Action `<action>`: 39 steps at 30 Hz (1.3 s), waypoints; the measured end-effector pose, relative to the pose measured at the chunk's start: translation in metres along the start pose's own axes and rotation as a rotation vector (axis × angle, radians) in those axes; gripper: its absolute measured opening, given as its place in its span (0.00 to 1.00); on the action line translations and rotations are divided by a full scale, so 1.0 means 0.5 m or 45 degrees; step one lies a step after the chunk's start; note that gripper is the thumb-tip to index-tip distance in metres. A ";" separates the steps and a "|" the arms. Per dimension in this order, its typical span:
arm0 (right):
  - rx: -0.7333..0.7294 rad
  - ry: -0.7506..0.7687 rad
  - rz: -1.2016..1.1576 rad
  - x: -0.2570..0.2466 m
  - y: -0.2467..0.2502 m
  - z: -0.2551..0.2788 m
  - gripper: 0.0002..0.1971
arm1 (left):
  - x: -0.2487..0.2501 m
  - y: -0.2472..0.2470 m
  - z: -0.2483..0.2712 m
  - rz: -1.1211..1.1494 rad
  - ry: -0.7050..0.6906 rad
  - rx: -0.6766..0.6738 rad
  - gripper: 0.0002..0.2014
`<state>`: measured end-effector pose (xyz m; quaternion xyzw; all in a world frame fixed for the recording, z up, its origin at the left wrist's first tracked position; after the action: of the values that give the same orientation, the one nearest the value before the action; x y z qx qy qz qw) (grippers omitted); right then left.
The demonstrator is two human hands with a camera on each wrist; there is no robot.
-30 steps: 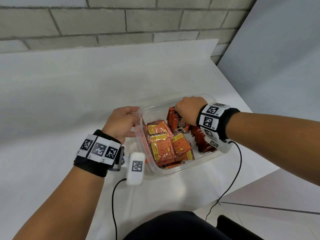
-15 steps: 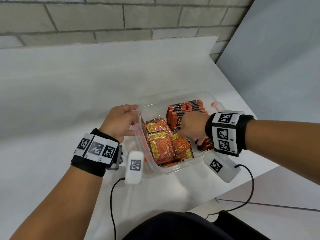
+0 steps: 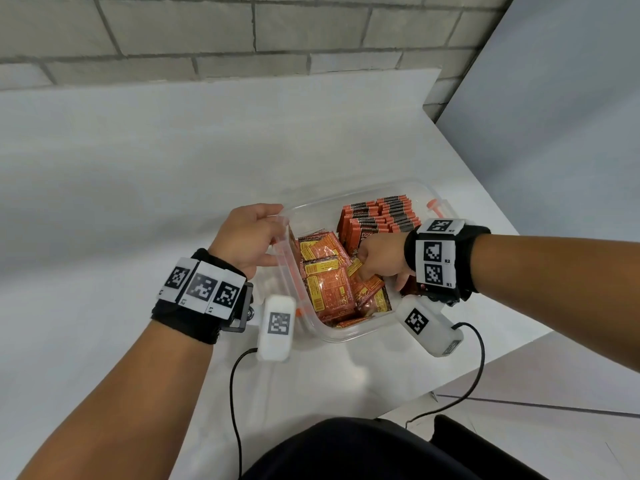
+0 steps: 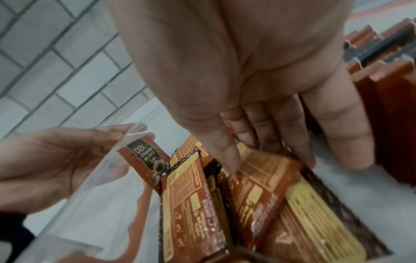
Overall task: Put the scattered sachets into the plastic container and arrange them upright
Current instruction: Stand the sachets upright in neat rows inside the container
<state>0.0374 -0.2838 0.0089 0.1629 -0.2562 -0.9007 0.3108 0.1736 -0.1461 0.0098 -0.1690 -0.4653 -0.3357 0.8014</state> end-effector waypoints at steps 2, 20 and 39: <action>-0.037 -0.011 -0.130 0.006 -0.007 -0.009 0.18 | -0.001 0.000 -0.002 -0.002 -0.001 -0.002 0.21; 0.106 0.054 -0.205 0.027 0.013 0.021 0.19 | 0.000 0.001 0.001 -0.027 -0.004 0.006 0.21; 0.348 0.193 -0.445 0.106 0.097 0.077 0.13 | 0.023 0.028 0.021 -0.086 -0.084 0.187 0.13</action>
<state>0.0030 -0.3370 0.0605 0.3126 -0.3195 -0.8830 0.1436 0.1807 -0.1345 0.0256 -0.1050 -0.5202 -0.3217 0.7841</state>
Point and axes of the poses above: each hand's wrist, its own z-axis away from the middle knuckle, its own y-axis out of the back of the hand, x = y × z, the point moved 7 cm from there along -z, towards the middle knuckle, and after that the axes turned 6 degrees about -z, right-handed, at the moved point
